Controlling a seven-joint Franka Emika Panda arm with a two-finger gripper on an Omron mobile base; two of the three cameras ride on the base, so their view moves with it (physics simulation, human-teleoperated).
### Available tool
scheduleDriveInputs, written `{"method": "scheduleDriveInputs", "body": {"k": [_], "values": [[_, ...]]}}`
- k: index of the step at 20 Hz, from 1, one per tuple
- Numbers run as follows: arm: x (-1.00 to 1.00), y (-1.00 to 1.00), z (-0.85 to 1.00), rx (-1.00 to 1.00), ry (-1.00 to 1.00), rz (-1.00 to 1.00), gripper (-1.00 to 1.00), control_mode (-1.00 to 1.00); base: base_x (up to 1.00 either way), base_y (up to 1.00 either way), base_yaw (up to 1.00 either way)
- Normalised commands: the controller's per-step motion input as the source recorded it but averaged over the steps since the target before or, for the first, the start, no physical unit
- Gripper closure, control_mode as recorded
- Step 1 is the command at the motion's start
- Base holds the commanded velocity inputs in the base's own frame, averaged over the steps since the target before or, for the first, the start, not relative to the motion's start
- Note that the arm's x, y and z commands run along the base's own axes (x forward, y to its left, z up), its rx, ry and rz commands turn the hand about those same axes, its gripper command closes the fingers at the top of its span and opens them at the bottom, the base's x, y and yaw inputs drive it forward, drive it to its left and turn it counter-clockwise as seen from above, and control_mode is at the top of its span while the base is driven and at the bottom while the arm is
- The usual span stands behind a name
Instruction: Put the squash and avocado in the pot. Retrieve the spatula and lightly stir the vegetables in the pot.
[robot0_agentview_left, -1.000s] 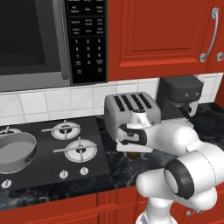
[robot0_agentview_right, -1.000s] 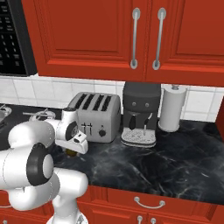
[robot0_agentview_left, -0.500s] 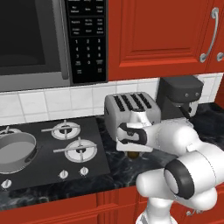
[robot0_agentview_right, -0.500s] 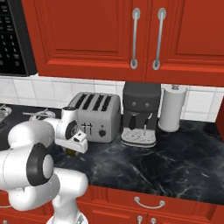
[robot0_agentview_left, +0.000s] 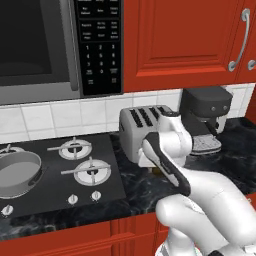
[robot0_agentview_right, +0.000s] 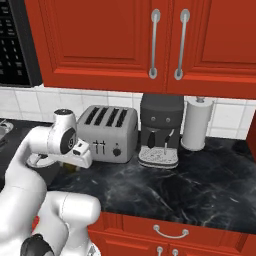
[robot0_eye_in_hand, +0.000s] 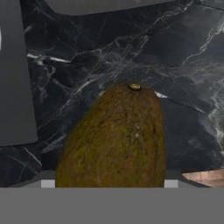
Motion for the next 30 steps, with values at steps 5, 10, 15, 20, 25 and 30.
{"method": "scheduleDriveInputs", "body": {"k": [5, 10, 15, 20, 25, 30], "values": [[-0.88, -0.14, 1.00, 0.03, -0.16, 0.06, 1.00, -1.00, 0.00, 0.00, 0.00], [-0.56, -0.24, 0.99, 0.02, -0.12, 0.04, 1.00, -1.00, 0.00, 0.00, 0.00], [-0.02, -0.30, 0.95, 0.01, -0.02, 0.04, 1.00, -1.00, 0.00, 0.00, 0.00], [-0.19, -0.14, 0.17, 0.03, -0.11, 0.01, 1.00, -1.00, 0.00, 0.00, 0.00], [0.00, 0.00, 0.00, 0.00, 0.00, 0.00, 1.00, -1.00, 0.00, 0.00, 0.00], [0.00, 0.00, 0.00, 0.00, 0.00, 0.00, 1.00, -1.00, 0.00, 0.00, 0.00]]}}
